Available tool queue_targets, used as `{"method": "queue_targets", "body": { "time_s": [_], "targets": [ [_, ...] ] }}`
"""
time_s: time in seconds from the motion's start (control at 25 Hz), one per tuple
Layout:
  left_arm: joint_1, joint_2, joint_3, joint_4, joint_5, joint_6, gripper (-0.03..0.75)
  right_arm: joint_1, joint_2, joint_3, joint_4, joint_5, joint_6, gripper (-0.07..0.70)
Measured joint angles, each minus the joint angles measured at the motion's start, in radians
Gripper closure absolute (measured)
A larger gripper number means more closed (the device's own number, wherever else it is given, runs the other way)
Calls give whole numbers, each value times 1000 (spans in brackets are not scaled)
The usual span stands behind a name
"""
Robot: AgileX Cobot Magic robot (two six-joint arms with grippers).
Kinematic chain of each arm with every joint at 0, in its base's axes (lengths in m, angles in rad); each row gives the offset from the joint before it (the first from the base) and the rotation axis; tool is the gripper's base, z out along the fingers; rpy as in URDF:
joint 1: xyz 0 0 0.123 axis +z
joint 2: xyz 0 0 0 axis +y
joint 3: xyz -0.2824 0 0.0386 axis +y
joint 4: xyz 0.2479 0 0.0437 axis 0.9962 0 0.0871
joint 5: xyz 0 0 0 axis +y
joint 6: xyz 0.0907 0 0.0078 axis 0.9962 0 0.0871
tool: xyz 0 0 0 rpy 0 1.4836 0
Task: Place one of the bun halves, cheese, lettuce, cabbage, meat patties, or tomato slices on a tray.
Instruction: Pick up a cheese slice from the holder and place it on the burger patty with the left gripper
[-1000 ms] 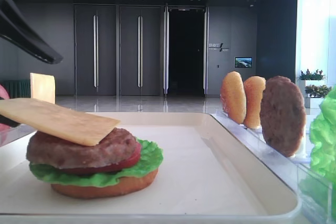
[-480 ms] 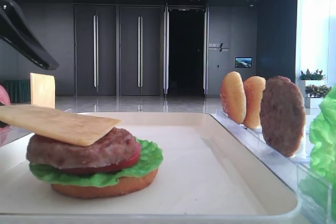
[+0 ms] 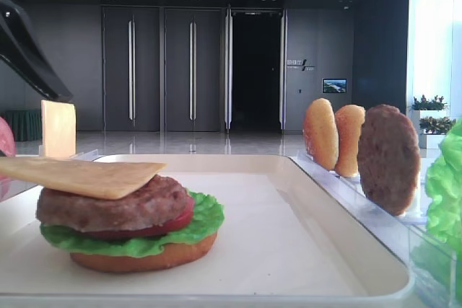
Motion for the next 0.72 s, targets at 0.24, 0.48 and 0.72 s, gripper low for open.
{"method": "queue_targets", "body": {
  "time_s": [0.24,0.48,0.72],
  "targets": [
    [0,0,-24,8,-1,-19,213,0,0,0,0,0,0,352],
    [0,0,-34,23,-1,-40,213,0,0,0,0,0,0,352],
    [0,0,-35,48,0,-68,213,0,0,0,0,0,0,352]
  ]
}}
